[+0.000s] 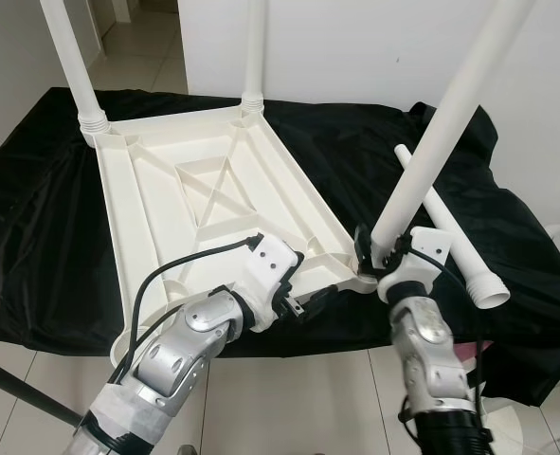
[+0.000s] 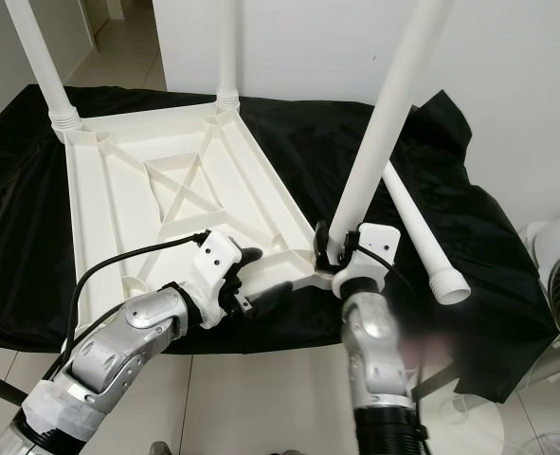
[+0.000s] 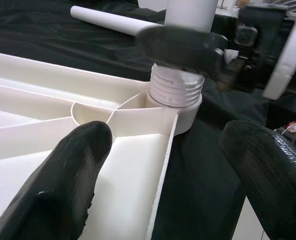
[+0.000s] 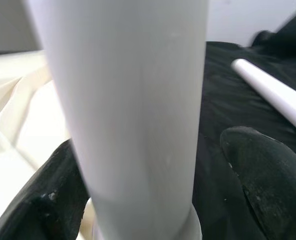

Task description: Building children table

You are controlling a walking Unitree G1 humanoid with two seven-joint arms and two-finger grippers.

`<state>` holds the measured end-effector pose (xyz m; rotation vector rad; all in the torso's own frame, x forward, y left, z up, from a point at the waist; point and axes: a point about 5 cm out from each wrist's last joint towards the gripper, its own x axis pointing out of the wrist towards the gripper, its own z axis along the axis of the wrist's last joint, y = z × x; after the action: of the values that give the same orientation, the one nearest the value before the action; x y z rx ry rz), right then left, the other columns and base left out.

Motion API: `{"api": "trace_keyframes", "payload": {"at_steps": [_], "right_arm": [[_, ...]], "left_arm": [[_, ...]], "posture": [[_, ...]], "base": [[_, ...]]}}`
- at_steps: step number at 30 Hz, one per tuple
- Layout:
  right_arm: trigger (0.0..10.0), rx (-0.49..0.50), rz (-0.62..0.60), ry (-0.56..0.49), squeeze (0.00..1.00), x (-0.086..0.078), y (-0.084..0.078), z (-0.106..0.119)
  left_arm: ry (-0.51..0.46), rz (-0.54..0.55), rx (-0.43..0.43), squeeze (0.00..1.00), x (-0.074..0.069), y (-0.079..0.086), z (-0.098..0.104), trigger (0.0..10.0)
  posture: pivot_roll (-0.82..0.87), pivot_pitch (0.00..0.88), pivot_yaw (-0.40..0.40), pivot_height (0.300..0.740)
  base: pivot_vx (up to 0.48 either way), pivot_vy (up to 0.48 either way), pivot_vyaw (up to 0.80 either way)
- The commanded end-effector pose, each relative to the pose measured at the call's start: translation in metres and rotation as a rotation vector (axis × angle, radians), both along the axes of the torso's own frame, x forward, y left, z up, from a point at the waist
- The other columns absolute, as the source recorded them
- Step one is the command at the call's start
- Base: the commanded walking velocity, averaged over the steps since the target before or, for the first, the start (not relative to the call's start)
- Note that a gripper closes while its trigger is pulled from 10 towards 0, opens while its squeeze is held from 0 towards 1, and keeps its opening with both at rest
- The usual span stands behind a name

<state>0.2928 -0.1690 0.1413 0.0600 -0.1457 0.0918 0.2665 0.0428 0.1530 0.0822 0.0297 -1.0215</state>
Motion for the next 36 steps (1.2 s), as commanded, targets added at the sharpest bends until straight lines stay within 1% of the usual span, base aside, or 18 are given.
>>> {"api": "trace_keyframes", "payload": {"at_steps": [1, 4, 5, 6, 8, 11, 12, 15, 17, 19, 20, 21, 22, 23, 24, 27, 28, 36], "right_arm": [[10.0, -0.001, 0.049, -0.01, 0.0, -0.002, 0.0, 0.0], [10.0, -0.004, 0.06, -0.009, 0.0, -0.002, -0.001, 0.0], [10.0, -0.041, 0.144, -0.002, 0.0, 0.0, -0.004, -0.002], [10.0, -0.041, 0.144, -0.002, 0.0, 0.0, -0.004, -0.002], [10.0, -0.08, 0.217, 0.003, 0.0, 0.002, -0.006, -0.004], [10.0, -0.104, 0.255, 0.002, 0.0, 0.003, -0.007, -0.004], [10.0, -0.13, 0.297, 0.006, 0.0, 0.004, -0.007, -0.004], [10.0, -0.154, 0.327, 0.005, 0.0, 0.005, -0.008, -0.004], [10.0, -0.179, 0.377, 0.014, 0.0, 0.01, -0.012, -0.003], [10.0, -0.179, 0.377, 0.014, 0.0, 0.01, -0.012, -0.003], [10.0, -0.202, 0.405, 0.022, 0.0, 0.016, -0.015, -0.003], [10.0, -0.202, 0.405, 0.022, 0.0, 0.016, -0.015, -0.003], [9.6, -0.216, 0.413, 0.031, 0.0, 0.018, -0.016, -0.005], [7.4, -0.224, 0.416, 0.036, 0.0, 0.019, -0.017, -0.006], [7.4, -0.224, 0.416, 0.036, 0.0, 0.019, -0.017, -0.006], [0.2, -0.244, 0.43, 0.059, 0.0, 0.023, -0.021, -0.011], [0.0, -0.249, 0.43, 0.064, 0.0, 0.024, -0.022, -0.012], [0.0, -0.234, 0.428, 0.076, 0.0, 0.024, -0.028, -0.015]], "left_arm": [[0.012, -0.12, 0.002, 0.0, -0.007, -0.005, -0.001, 10.0], [0.012, -0.121, 0.002, 0.0, -0.007, -0.005, -0.001, 10.0], [0.013, -0.129, 0.003, 0.0, -0.008, -0.006, -0.001, 10.0], [0.013, -0.129, 0.003, 0.0, -0.008, -0.006, -0.001, 10.0], [0.012, -0.133, 0.004, 0.0, -0.008, -0.006, -0.001, 10.0], [0.011, -0.135, 0.006, 0.0, -0.007, -0.006, -0.001, 10.0], [0.01, -0.137, 0.007, 0.0, -0.007, -0.006, -0.001, 10.0], [0.009, -0.139, 0.009, 0.0, -0.007, -0.007, -0.001, 10.0], [0.007, -0.142, 0.011, 0.0, -0.007, -0.007, -0.001, 10.0], [0.007, -0.142, 0.011, 0.0, -0.007, -0.007, -0.001, 10.0], [0.004, -0.143, 0.01, 0.0, -0.007, -0.008, 0.0, 10.0], [0.004, -0.143, 0.01, 0.0, -0.007, -0.008, 0.0, 10.0], [0.003, -0.143, 0.009, 0.0, -0.007, -0.009, 0.0, 10.0], [0.002, -0.142, 0.008, 0.0, -0.007, -0.009, 0.0, 10.0], [0.002, -0.142, 0.008, 0.0, -0.007, -0.009, 0.0, 10.0], [-0.002, -0.135, 0.009, 0.0, -0.006, -0.008, 0.001, 10.0], [-0.002, -0.132, 0.009, 0.0, -0.006, -0.007, 0.001, 10.0], [0.0, -0.127, 0.008, 0.0, -0.006, -0.007, 0.0, 10.0]], "posture": [[-0.01, 0.057, -0.052, 0.74], [-0.01, 0.057, -0.052, 0.74], [-0.01, 0.052, -0.049, 0.74], [-0.01, 0.052, -0.049, 0.74], [-0.02, 0.049, -0.045, 0.74], [-0.01, 0.046, -0.043, 0.74], [-0.02, 0.045, -0.042, 0.74], [-0.02, 0.044, -0.041, 0.74], [-0.02, 0.039, -0.044, 0.74], [-0.02, 0.039, -0.044, 0.74], [-0.01, 0.034, -0.047, 0.74], [-0.01, 0.034, -0.047, 0.74], [-0.01, 0.034, -0.047, 0.74], [-0.01, 0.032, -0.049, 0.74], [-0.01, 0.032, -0.049, 0.74], [0.0, 0.031, -0.054, 0.74], [0.0, 0.032, -0.056, 0.74], [0.0, 0.036, -0.058, 0.74]], "base": [[0.0, 0.0, 0.0], [0.0, 0.0, 0.0], [0.0, 0.0, 0.0], [0.0, 0.0, 0.0], [0.0, 0.0, 0.0], [0.0, 0.0, 0.0], [0.0, 0.0, 0.0], [0.0, 0.0, 0.0], [0.0, 0.0, 0.0], [0.0, 0.0, 0.0], [0.0, 0.0, 0.0], [0.0, 0.0, 0.0], [0.0, 0.0, 0.0], [0.0, 0.0, 0.0], [0.0, 0.0, 0.0], [0.0, 0.0, 0.0], [0.0, 0.0, 0.0], [0.0, 0.0, 0.0]]}}
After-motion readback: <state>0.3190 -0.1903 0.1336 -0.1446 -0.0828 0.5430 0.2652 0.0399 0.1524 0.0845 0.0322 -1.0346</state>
